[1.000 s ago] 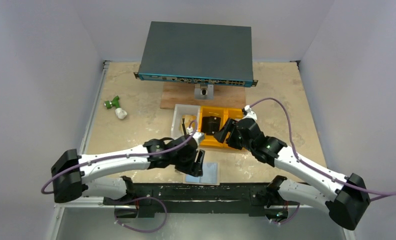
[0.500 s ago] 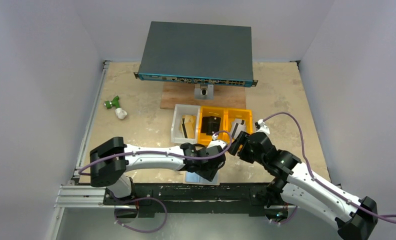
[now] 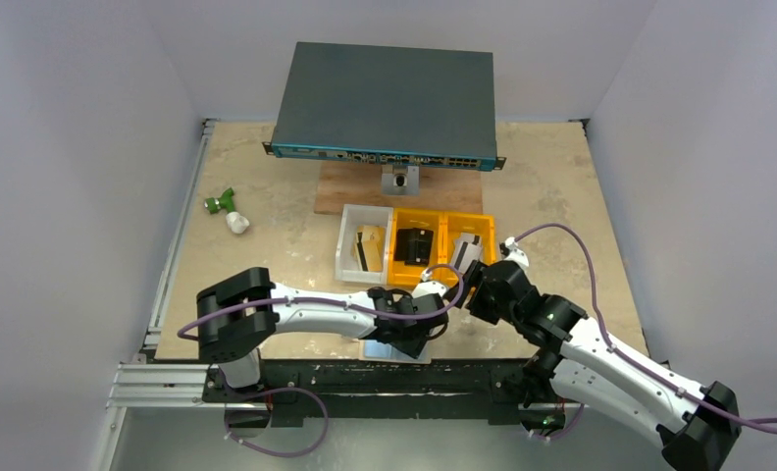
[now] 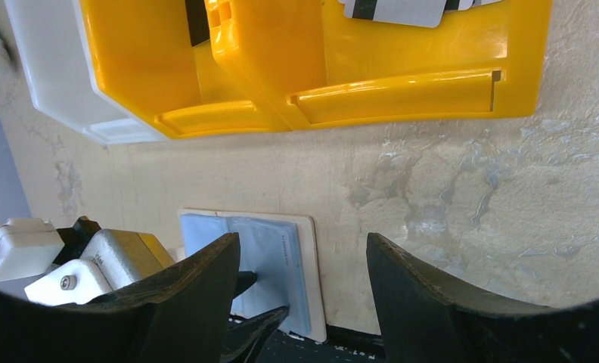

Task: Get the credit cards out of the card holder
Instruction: Remove the credit card from the card holder.

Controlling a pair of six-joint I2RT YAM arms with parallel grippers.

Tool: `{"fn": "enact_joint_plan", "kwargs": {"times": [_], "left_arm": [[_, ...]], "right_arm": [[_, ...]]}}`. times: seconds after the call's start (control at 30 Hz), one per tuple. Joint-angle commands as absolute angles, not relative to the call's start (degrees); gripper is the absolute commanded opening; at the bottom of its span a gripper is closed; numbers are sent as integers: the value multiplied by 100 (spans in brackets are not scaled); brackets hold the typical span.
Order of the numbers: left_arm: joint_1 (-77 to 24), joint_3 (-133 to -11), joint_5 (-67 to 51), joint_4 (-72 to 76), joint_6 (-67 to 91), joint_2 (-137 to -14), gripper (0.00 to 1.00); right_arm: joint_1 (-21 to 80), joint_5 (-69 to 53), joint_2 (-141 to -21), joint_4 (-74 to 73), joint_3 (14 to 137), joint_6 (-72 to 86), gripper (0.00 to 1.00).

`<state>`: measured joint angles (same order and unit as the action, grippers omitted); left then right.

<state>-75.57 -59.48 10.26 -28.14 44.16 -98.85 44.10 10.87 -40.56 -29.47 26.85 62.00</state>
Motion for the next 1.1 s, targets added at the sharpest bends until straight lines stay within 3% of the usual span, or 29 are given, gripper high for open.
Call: {"fn": "enact_joint_plan", "kwargs": {"times": [0.0, 0.13, 0.5, 0.87, 1.07], "left_arm": [[-7594, -5753, 1313, -2772, 4647, -10205, 41], [-7594, -5744, 1378, -2881, 4740, -10417, 35], [-7548, -5644, 1323, -2887, 4799, -10130, 0], [-7182, -5238, 868, -2637, 4790, -9051, 0], [-7044, -5063, 660, -2536, 4798, -8683, 0]], "right_arm": [[4411, 1092, -4089, -2859, 2679, 6284, 62], [4410, 1090, -4096, -2863, 2680, 6312, 62], [4410, 976, -4259, -2723, 2685, 6178, 60], [4629, 50, -4845, -1628, 2523, 6127, 33], [5113, 74, -5291, -1125, 2496, 6389, 25]]}}
